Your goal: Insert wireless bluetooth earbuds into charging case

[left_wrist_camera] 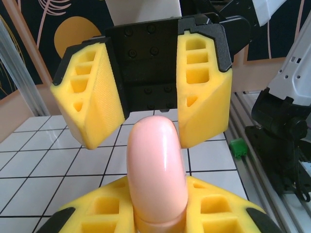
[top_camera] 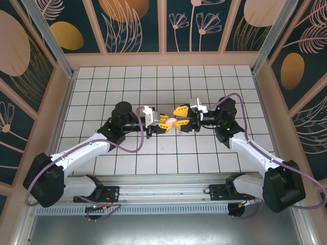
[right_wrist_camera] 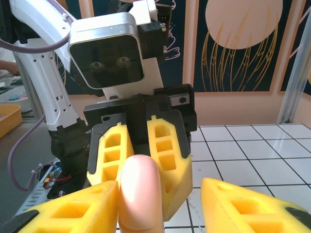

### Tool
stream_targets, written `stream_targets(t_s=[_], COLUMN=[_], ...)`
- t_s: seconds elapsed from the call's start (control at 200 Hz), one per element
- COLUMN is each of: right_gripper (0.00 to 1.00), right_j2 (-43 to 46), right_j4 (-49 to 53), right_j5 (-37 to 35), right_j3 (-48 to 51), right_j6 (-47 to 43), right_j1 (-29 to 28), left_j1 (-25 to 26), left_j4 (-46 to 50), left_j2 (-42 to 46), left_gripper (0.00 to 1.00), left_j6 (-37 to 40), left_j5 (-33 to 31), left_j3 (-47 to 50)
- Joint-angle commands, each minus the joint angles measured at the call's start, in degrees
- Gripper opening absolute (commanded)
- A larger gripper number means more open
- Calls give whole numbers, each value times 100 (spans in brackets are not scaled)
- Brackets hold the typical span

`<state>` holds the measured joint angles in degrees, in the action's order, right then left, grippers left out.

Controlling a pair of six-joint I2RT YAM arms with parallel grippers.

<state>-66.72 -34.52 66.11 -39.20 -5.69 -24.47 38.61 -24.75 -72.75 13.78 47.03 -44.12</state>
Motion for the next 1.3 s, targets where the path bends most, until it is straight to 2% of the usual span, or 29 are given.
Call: stream_targets(t_s=[0.0,0.14,0.295,0.48,0.621,1.041,1.296], right_gripper=[47,47,48,51,51,36,34], right_j2=[-44,-43,9,231,242,-127,-154], right_j4=[-185,-215,-95,1198,1984,2050,2116], right_j5=[-587,-915,-526,-40,-36,385,421], right_j3=[-12,5,0,-185,-379,-614,-648], right_j6=[73,235,253,-545,-1045,-1172,-1243], right_j1=[8,107,187,193,192,107,48], left_j1=[32,31,32,28,31,32,30], left_j4=[376,463,394,313,297,295,197], left_j2=[56,68,94,77,54,-31,-133], left_gripper=[17,17,16,17,17,16,17], left_j6=[334,397,382,341,336,185,-7], left_j5=[150,145,-7,13,78,154,148], left_j3=[-176,-176,-94,-91,-116,-281,-372])
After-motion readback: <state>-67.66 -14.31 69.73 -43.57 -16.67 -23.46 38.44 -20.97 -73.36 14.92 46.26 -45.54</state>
